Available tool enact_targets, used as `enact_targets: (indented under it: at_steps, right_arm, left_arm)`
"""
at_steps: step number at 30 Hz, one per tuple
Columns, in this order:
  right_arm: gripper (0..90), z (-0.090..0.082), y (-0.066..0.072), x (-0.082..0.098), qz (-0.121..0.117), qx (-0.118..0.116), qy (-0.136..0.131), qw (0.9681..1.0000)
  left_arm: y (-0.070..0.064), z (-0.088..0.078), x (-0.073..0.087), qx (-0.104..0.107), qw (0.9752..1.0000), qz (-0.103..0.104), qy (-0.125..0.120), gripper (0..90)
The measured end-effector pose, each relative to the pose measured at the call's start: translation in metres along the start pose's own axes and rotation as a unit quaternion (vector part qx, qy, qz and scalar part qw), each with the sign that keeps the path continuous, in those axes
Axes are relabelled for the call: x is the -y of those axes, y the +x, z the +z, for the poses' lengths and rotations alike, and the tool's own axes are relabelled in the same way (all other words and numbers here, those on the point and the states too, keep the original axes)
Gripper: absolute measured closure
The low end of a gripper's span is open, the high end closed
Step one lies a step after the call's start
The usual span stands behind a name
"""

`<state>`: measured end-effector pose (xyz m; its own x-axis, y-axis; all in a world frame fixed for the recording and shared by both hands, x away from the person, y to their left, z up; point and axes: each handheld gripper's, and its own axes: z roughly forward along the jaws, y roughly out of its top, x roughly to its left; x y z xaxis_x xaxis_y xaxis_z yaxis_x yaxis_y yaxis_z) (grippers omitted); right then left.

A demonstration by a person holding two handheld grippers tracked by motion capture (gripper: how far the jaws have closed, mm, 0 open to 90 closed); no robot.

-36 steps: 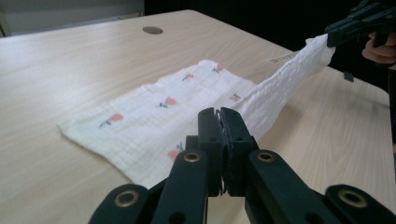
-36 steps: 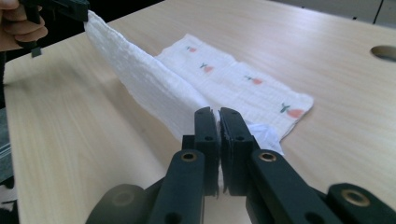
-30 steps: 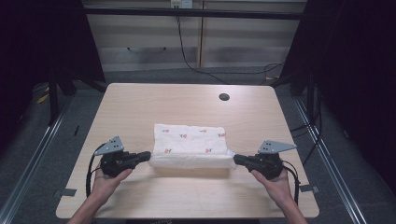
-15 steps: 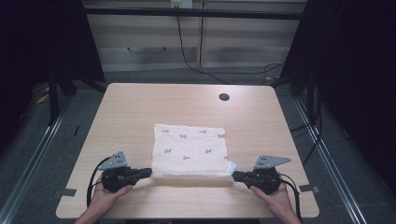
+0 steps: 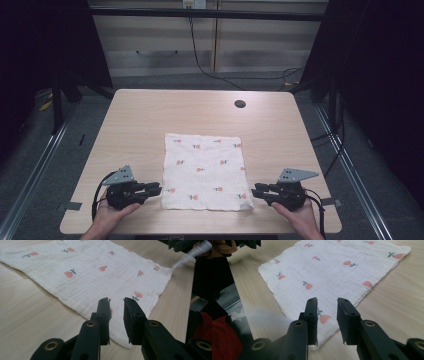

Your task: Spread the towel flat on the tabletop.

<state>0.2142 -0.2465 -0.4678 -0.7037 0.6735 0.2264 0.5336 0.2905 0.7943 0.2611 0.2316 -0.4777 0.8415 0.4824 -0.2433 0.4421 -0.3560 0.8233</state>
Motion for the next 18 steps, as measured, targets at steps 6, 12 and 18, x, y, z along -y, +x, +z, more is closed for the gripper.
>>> enact_targets:
  at_steps: [6, 12, 18]
  right_arm:
    - [70.4, 0.003, -0.008, -0.008, 0.005, 0.004, -0.008, 0.9999]
    - [68.3, 0.017, -0.017, -0.021, -0.001, -0.003, -0.005, 1.0]
    - [68.8, 0.048, -0.032, -0.036, 0.002, -0.003, 0.017, 0.9998]
  left_arm:
    - [0.014, 0.005, -0.009, -0.01, 0.9997, -0.022, -0.003, 68.8]
    - [0.029, 0.015, -0.026, -0.019, 0.9992, -0.034, -0.008, 61.7]
    - [0.045, 0.041, -0.039, -0.028, 0.9989, -0.035, 0.011, 60.9]
